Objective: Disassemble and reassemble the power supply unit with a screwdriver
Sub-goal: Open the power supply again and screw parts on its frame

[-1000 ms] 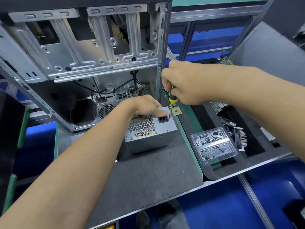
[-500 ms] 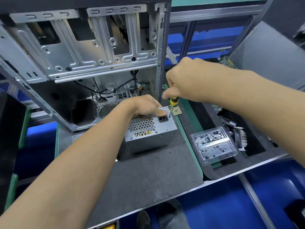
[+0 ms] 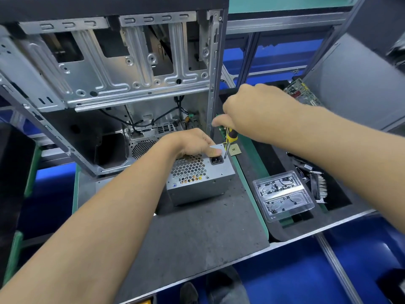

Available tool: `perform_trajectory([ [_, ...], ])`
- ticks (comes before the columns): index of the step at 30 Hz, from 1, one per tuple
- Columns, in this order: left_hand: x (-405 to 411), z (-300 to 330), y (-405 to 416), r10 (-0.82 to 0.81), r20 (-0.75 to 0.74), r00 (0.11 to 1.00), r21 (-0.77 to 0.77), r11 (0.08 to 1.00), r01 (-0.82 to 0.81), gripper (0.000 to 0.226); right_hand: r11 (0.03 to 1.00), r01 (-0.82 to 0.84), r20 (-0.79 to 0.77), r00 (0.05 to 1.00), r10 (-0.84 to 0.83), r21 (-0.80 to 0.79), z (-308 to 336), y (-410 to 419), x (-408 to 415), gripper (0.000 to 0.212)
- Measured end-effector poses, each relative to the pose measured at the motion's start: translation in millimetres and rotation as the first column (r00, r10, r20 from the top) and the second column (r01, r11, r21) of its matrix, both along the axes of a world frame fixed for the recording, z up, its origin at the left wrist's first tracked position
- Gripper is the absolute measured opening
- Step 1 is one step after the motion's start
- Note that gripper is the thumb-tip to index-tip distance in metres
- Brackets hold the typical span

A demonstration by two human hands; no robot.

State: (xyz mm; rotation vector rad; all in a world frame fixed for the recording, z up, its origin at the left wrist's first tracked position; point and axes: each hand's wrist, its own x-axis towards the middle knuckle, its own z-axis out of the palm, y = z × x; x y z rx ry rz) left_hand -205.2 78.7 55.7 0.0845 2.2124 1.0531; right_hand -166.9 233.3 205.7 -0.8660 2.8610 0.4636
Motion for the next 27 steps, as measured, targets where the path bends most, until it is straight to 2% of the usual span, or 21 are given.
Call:
perform_trajectory([
  [2, -0.4, -1.4, -0.2, 0.004, -0.001, 1.0, 0.001, 1.0, -0.004, 0.017, 0.998, 0.066, 0.032, 0.997, -0.066, -0.023, -0.9, 1.8, 2.2, 0.052],
  [4, 0.4, -0.7, -0.7, 0.016, 0.004, 1.0, 0.018, 1.0, -0.017, 0.015, 0.994, 0.084, 0.178, 0.981, -0.071, -0.067, 2.6, 3.7, 1.8, 0.031],
  [6, 0.3, -0.5, -0.6, 0.014, 0.004, 1.0, 0.028, 0.999, -0.015, 0.019, 0.995, 0.039, 0.26, 0.965, -0.014, -0.089, 6.8, 4.2, -0.3, 0.015],
  [9, 1.3, 0.2, -0.2, 0.008, -0.004, 1.0, 0.02, 1.0, -0.008, 0.025, 0.996, -0.012, 0.249, 0.968, 0.034, -0.091, 13.7, 3.2, -0.2, 0.017],
  [14, 1.0, -1.4, -0.2, -0.005, -0.011, 1.0, 0.007, 1.0, 0.005, 0.025, 0.993, -0.057, 0.184, 0.98, 0.076, -0.108, 9.7, 1.5, -2.9, 0.004],
  [17, 1.3, -2.1, -0.9, -0.005, -0.016, 1.0, 0.0, 1.0, 0.005, 0.024, 0.992, -0.029, 0.153, 0.987, 0.048, -0.121, 3.3, -4.6, -7.1, 0.016],
  [21, 3.4, -3.0, -0.4, 0.004, -0.017, 1.0, 0.01, 1.0, -0.004, 0.023, 0.976, 0.03, 0.039, 0.999, -0.022, -0.218, -11.7, -4.2, -9.6, 0.047],
  [27, 6.6, -3.5, -1.7, 0.02, -0.02, 1.0, 0.024, 1.0, -0.02, 0.018, 0.937, 0.211, -0.169, 0.949, -0.265, -0.279, -22.2, -4.6, 0.4, 0.07],
])
